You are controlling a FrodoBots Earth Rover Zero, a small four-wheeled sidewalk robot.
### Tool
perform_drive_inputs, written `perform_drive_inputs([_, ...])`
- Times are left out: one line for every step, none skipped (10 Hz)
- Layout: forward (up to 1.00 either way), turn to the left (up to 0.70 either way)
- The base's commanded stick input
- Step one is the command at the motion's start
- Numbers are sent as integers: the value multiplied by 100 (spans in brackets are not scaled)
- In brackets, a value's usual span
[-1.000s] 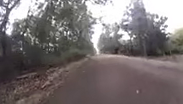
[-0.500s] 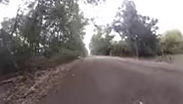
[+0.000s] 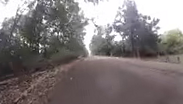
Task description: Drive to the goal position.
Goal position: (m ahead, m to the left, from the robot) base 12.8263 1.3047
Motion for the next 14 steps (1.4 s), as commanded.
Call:
perform_drive_inputs([70,0])
perform_drive_inputs([70,0])
perform_drive_inputs([70,0])
perform_drive_inputs([70,0])
perform_drive_inputs([70,0])
perform_drive_inputs([70,0])
perform_drive_inputs([70,5])
perform_drive_inputs([70,12])
perform_drive_inputs([70,19])
perform_drive_inputs([70,26])
perform_drive_inputs([70,0])
perform_drive_inputs([70,0])
perform_drive_inputs([70,0])
perform_drive_inputs([70,0])
